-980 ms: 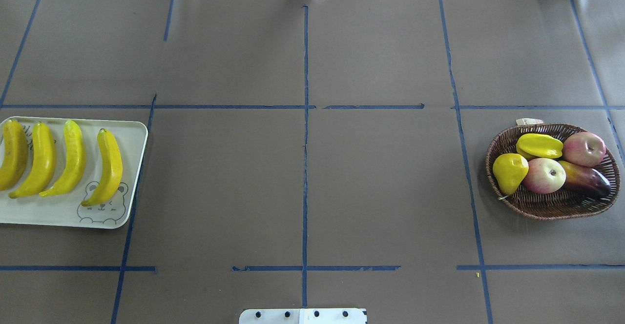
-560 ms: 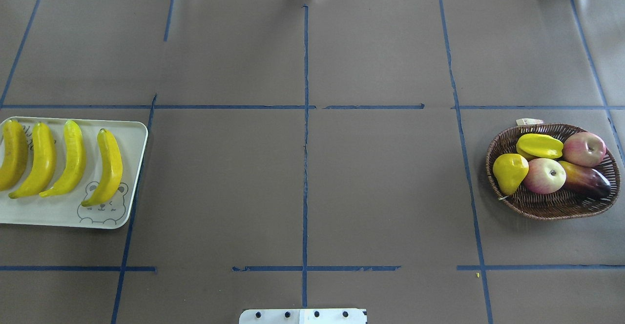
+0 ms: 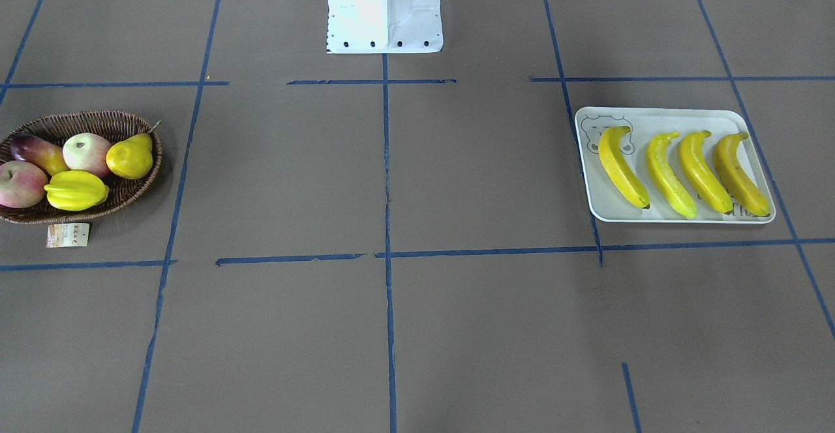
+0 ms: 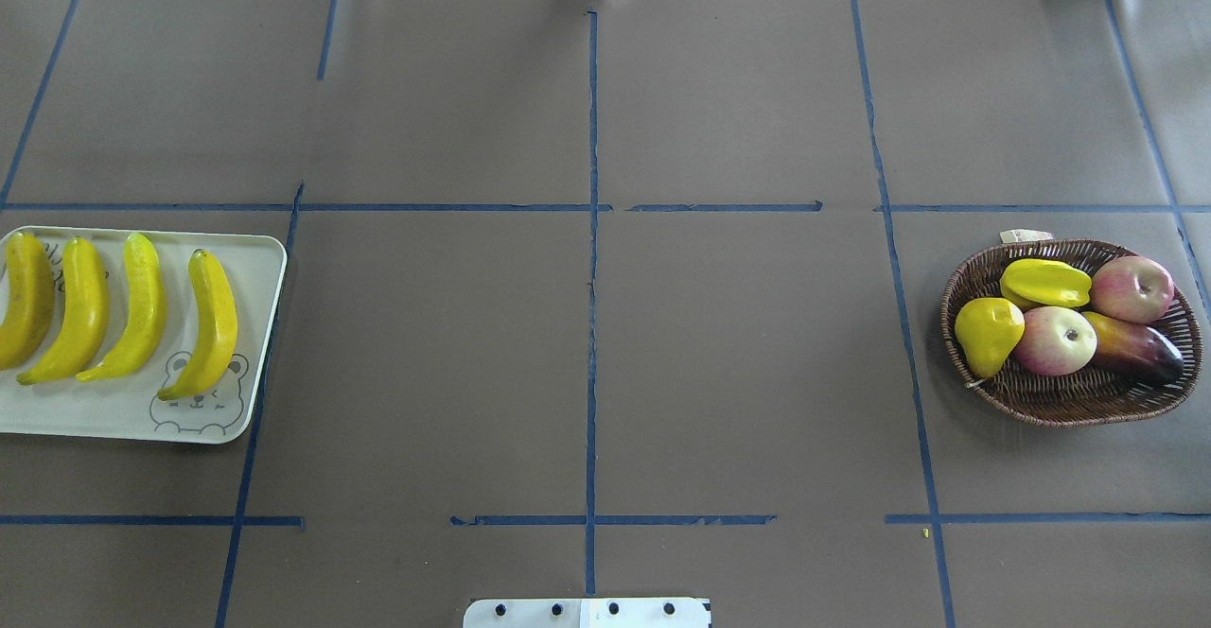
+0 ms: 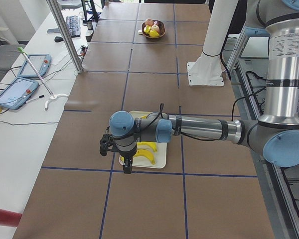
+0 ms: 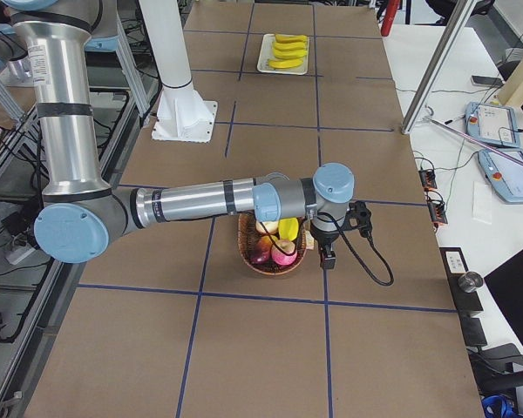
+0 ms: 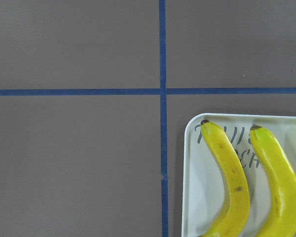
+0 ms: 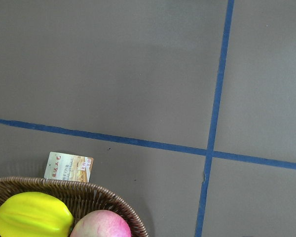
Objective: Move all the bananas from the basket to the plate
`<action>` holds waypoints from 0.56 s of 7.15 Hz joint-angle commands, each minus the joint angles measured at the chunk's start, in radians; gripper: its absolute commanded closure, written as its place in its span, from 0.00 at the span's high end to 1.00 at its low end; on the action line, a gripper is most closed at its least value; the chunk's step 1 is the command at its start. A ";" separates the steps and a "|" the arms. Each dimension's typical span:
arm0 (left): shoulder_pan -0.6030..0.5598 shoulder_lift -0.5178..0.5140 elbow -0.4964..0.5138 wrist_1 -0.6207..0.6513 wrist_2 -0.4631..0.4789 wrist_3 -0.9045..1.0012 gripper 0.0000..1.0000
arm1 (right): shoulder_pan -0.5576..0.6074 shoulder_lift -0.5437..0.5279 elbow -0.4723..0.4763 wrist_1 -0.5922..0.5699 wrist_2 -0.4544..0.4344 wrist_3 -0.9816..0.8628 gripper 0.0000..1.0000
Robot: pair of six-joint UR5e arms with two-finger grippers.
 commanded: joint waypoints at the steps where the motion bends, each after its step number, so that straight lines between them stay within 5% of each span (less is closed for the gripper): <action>1: -0.007 0.011 0.030 0.001 -0.006 0.018 1.00 | 0.018 -0.002 -0.014 0.000 0.026 0.000 1.00; 4: -0.007 0.011 0.043 -0.002 -0.007 0.030 1.00 | 0.095 -0.005 -0.110 0.001 0.138 -0.017 1.00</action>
